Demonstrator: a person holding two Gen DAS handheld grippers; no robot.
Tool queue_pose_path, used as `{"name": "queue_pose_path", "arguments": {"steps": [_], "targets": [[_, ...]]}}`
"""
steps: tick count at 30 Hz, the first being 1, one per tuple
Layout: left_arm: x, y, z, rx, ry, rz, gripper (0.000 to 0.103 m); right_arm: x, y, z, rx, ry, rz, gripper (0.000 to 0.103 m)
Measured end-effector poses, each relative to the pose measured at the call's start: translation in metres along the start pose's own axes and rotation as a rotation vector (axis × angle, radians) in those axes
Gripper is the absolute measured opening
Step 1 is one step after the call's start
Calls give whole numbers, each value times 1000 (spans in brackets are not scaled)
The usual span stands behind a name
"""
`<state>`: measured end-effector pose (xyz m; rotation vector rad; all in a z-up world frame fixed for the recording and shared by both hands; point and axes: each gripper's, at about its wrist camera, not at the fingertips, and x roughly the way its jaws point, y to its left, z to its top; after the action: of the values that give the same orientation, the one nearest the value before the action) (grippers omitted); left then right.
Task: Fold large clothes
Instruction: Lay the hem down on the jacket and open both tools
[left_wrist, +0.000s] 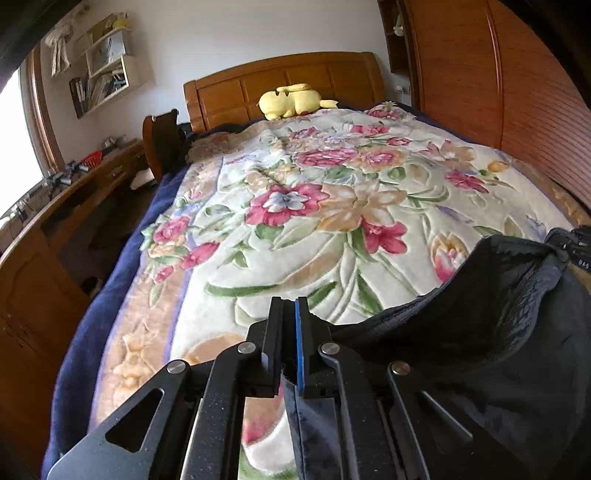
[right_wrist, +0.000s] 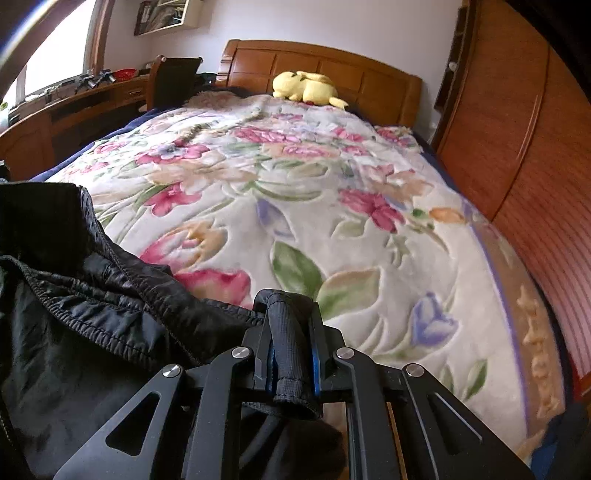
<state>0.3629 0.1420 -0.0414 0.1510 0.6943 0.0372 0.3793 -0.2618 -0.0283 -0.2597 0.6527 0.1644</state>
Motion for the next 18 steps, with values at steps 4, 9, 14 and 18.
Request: {"name": "queue_pose_path", "arguments": {"steps": [4, 9, 14, 18], "targets": [[-3, 3, -2, -16, 12, -34, 6, -7, -3, 1, 28, -5, 0, 28], [-24, 5, -15, -23, 30, -105, 24, -22, -2, 1, 25, -31, -30, 61], [-54, -6, -47, -1, 44, -145, 28, -65, 2, -22, 5, -43, 6, 70], [-77, -15, -85, -3, 66, -191, 30, -93, 3, -65, -6, -8, 59, 71]]}}
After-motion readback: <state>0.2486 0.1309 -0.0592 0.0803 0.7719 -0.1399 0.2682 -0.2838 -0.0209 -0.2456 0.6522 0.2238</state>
